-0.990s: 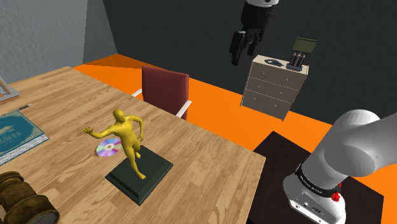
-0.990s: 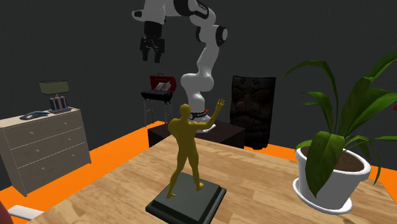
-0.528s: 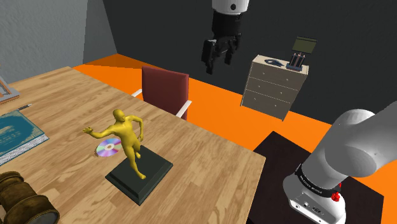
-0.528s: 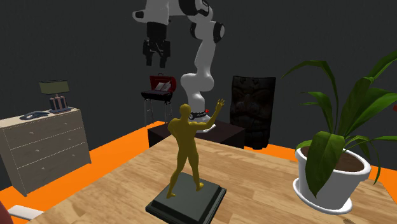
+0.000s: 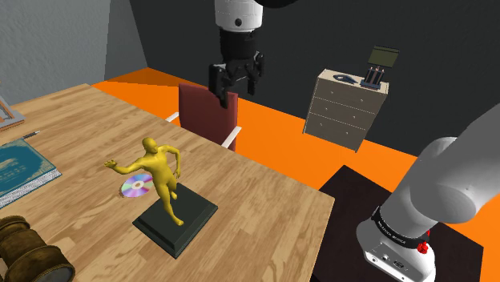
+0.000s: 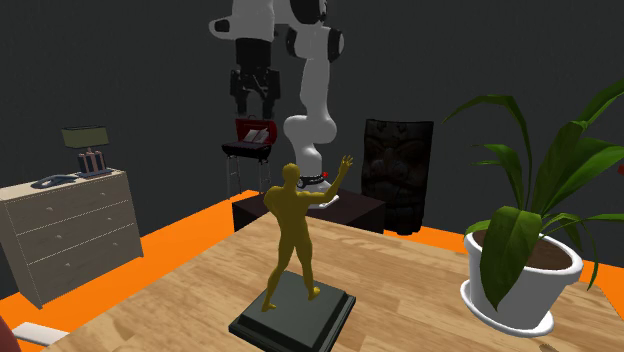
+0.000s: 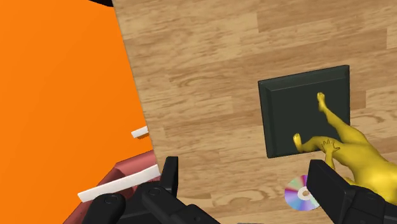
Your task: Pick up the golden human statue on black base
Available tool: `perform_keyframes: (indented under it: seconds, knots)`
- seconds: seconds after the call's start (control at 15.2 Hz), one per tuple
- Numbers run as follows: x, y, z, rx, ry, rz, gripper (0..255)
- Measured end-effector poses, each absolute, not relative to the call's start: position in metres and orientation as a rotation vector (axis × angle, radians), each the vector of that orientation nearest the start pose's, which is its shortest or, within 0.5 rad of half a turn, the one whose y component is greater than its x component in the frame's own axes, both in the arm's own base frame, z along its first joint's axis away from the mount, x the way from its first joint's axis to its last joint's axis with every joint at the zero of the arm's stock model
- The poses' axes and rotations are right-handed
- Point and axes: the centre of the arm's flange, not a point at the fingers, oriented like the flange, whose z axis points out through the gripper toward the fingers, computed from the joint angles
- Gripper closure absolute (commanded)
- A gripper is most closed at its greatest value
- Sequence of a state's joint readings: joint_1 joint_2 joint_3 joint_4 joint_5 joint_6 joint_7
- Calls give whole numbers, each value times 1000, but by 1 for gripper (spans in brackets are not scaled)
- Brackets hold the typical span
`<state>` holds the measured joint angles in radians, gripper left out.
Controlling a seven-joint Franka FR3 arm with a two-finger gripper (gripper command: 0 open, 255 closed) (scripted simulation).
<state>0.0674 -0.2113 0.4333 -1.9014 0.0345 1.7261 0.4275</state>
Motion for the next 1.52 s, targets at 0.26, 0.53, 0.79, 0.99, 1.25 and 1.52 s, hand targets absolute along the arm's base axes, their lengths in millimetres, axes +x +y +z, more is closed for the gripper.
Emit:
perform_keyframes:
  seconds: [0.26,0.53,0.79,0.99,1.25,1.52]
  knots:
    - [456,307,569,-3167,-94,-26,0]
    - [473,356,562,-3153,-94,9,0]
    - [496,404,551,-3139,-91,46,0]
    - [513,440,543,-3127,-89,73,0]
    - [522,461,531,-3121,-85,92,0]
    - [522,463,511,-3121,-84,94,0]
